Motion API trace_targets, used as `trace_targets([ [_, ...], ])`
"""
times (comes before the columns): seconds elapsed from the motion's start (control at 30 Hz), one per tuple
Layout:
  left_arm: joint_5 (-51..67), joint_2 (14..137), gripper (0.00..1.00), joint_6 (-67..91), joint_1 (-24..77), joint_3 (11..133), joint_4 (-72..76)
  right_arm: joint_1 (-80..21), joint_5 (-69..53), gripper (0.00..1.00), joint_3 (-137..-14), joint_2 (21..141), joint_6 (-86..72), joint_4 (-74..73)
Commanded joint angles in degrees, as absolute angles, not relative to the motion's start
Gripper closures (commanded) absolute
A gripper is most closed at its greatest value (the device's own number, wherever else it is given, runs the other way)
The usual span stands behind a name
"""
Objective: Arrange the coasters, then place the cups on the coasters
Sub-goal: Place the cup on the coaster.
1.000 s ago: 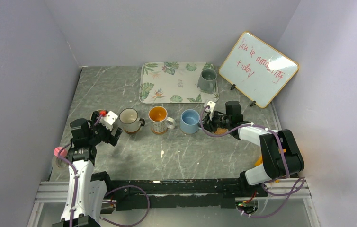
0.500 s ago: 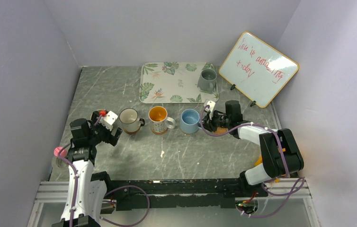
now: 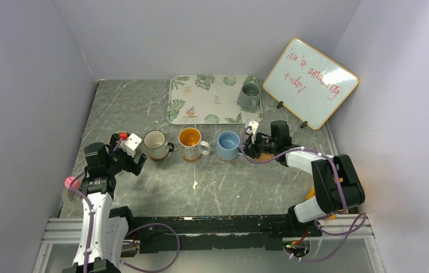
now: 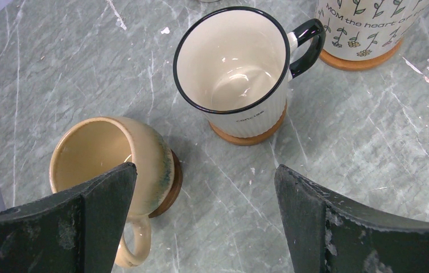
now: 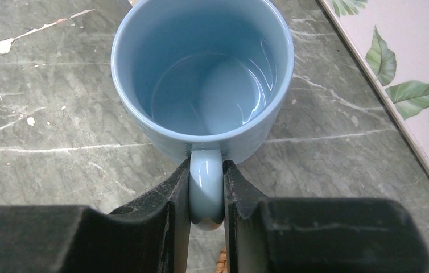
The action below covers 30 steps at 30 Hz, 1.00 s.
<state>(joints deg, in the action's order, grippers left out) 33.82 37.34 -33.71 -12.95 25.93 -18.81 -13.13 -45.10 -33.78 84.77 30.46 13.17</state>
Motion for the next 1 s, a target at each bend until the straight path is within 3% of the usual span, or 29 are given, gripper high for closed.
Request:
trace_targets([
  [0.0,35.6,36.8,0.04,-34.6,-13.3,26.0,-19.2,-12.9,-48.3,0.73,-36.8,83.7,33.2,13.9],
  [0.5,35.7,37.0,0.04,-34.6,-13.2,26.0,-19.3,-12.8,-50.7,0.63,-38.1,83.3,37.1,8.6],
  [0.77,35.7,37.0,0.04,-34.6,-13.3,26.0,-19.2,-12.5,-51.4,0.64,-38.1,81.8,39.2,6.2],
  [0.97,35.7,37.0,0.04,-34.6,-13.3,26.0,-19.2,-12.4,-52.7,0.73,-38.6,82.1,40.4,4.5],
])
